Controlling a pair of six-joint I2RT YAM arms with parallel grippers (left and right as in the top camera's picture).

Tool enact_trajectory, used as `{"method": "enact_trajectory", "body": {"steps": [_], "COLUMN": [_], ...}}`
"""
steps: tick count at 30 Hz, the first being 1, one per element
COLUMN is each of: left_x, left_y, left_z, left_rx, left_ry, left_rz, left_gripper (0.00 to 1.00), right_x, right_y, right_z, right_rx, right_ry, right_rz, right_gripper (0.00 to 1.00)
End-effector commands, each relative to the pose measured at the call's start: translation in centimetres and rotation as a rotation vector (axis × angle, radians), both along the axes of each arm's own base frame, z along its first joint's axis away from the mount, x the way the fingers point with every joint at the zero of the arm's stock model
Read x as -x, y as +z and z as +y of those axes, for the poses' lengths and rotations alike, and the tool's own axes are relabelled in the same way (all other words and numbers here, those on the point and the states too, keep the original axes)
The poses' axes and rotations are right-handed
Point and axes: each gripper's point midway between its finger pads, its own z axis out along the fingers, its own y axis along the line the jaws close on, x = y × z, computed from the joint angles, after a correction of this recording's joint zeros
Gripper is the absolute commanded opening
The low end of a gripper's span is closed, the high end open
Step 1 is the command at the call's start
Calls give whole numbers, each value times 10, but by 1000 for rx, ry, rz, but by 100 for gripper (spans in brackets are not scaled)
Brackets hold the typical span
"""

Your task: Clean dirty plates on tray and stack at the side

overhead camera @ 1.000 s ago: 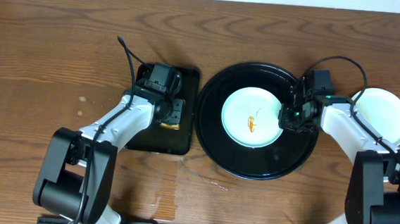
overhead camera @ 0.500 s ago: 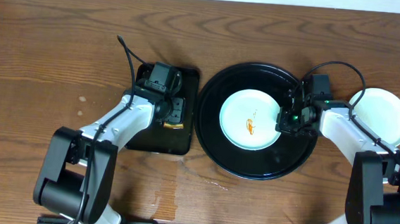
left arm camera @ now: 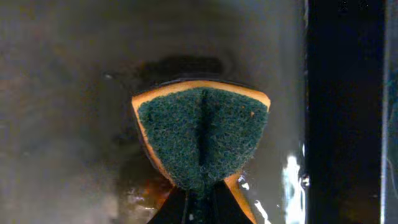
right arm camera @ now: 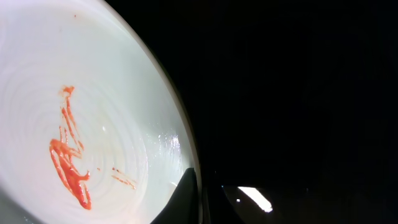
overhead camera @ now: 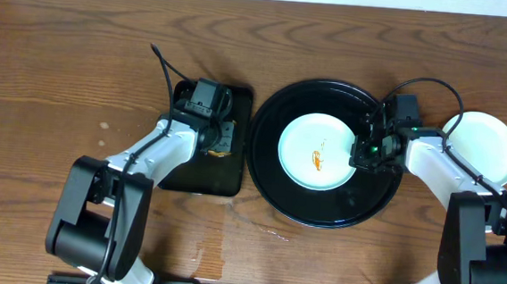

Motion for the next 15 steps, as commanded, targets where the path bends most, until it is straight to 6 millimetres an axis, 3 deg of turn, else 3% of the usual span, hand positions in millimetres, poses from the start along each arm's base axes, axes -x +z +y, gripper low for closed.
{"method": "enact_trajectory", "body": {"steps": [1,3,5,8,15], "left_x": [-9,-8,-4,6,19], "left_y": [23,24,20,9,-17], "left_z": [5,5,7,10,13], "left_rx": [-8,-7,-14,-31,-55], "left_ry": [18,18,17,16,15], "left_rz": [-76,-74,-53,0,79], "left_gripper": [8,12,40,59,59], "right_x": [10,10,10,10,10], "right_y": [-8,-8,-8,-8,-8], "right_z": [-4,-4,-4,-4,-4], "right_rx": [27,27,27,27,27], "right_ry": [0,-1,-1,0,-1], "right_rz": [29,28,29,29,29], "right_gripper": [1,1,1,1,1]}}
